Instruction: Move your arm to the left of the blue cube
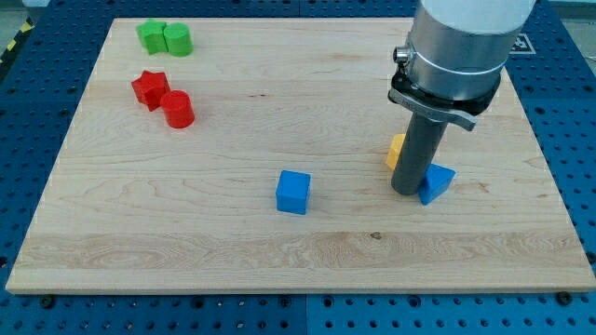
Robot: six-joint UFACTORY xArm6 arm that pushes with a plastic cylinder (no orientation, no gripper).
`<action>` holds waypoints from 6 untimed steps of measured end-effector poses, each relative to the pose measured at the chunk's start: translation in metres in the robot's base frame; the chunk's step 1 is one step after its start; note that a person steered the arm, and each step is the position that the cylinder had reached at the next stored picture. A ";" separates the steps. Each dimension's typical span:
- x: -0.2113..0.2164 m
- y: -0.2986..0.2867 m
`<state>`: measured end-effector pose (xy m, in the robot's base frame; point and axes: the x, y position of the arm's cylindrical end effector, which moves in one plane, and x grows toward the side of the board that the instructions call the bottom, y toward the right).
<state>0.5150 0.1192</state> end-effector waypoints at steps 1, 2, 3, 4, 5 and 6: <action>0.024 -0.002; 0.044 -0.028; 0.052 -0.083; 0.050 -0.141; 0.023 -0.187; -0.005 -0.197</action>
